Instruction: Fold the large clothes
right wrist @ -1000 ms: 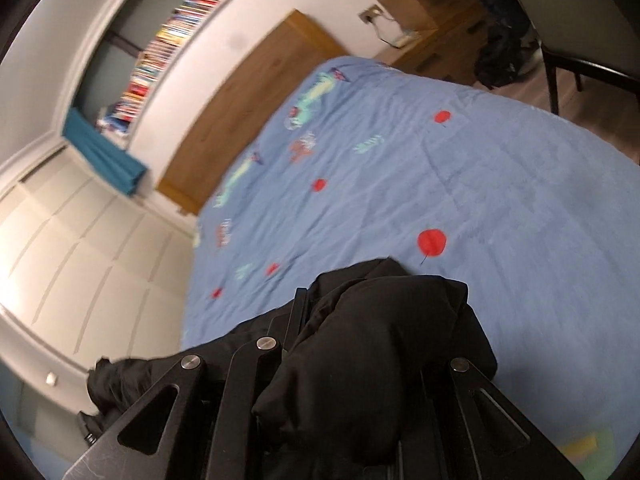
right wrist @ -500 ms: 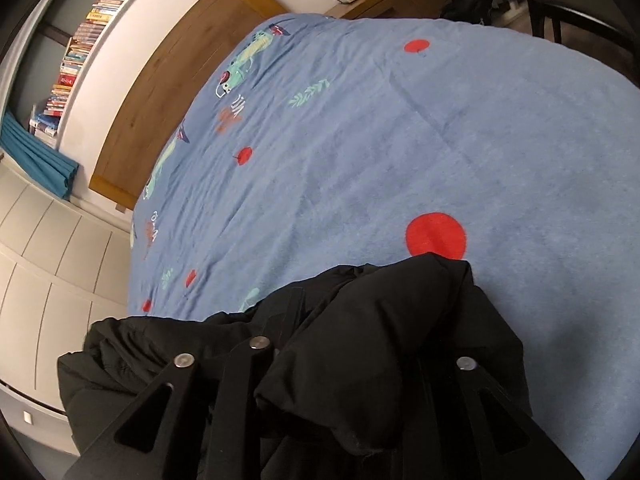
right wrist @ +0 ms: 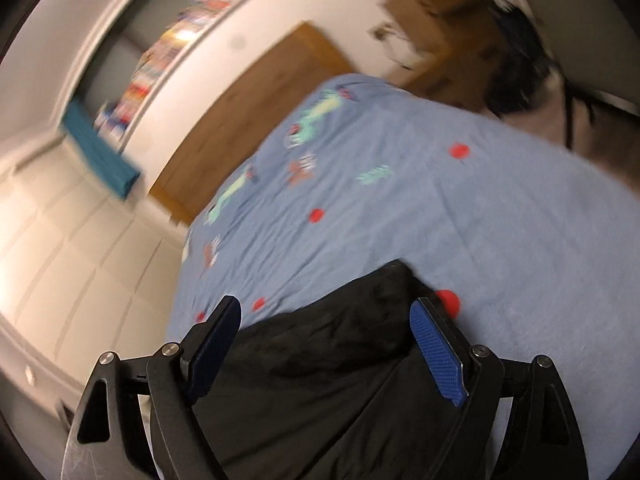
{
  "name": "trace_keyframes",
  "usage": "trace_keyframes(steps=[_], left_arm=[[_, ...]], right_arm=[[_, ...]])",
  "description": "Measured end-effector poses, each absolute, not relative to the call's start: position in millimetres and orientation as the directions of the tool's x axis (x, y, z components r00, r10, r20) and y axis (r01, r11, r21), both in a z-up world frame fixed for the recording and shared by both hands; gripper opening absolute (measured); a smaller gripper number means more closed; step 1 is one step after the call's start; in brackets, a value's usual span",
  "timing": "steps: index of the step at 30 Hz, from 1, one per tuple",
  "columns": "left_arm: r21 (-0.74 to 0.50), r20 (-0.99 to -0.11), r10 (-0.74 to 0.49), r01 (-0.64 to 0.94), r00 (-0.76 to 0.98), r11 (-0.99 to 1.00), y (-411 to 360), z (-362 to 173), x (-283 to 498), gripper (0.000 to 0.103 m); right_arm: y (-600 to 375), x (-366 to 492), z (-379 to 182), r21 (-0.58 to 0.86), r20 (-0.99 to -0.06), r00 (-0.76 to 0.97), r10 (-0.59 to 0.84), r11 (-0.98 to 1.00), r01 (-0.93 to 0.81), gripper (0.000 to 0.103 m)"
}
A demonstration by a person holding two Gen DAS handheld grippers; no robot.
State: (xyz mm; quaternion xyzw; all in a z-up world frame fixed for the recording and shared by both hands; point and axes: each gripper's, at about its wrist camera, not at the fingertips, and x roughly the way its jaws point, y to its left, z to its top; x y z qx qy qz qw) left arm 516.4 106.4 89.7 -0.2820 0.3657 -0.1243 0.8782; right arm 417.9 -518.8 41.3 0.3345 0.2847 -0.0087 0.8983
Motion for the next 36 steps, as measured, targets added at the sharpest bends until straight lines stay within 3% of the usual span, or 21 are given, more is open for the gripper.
trace_keyframes(steps=[5, 12, 16, 27, 36], left_arm=[[-0.479, -0.630, -0.451, 0.140, 0.632, 0.866, 31, 87, 489, 0.053], [-0.311, -0.731, -0.415, 0.277, 0.542, 0.909, -73, 50, 504, 0.053], [-0.202, -0.772, -0.320, 0.265, 0.549, 0.943, -102, 27, 547, 0.053], [-0.193, -0.811, -0.277, 0.212, 0.515, 0.958, -139, -45, 666, 0.057], [-0.148, -0.811, -0.243, 0.216, 0.532, 0.965, -148, -69, 683, 0.058]], right_arm=[[-441, 405, 52, 0.484, -0.546, 0.801, 0.247, 0.873, 0.061, 0.084], [-347, 433, 17, 0.332, -0.650, 0.695, 0.307, 0.938, -0.104, 0.081], [-336, 477, -7, 0.250, -0.709, 0.664, 0.239, 0.965, -0.081, 0.080], [-371, 585, -75, 0.285, -0.761, 0.622, 0.184, 0.956, 0.066, 0.084], [-377, 612, -105, 0.289, -0.773, 0.610, 0.175, 0.953, 0.093, 0.086]])
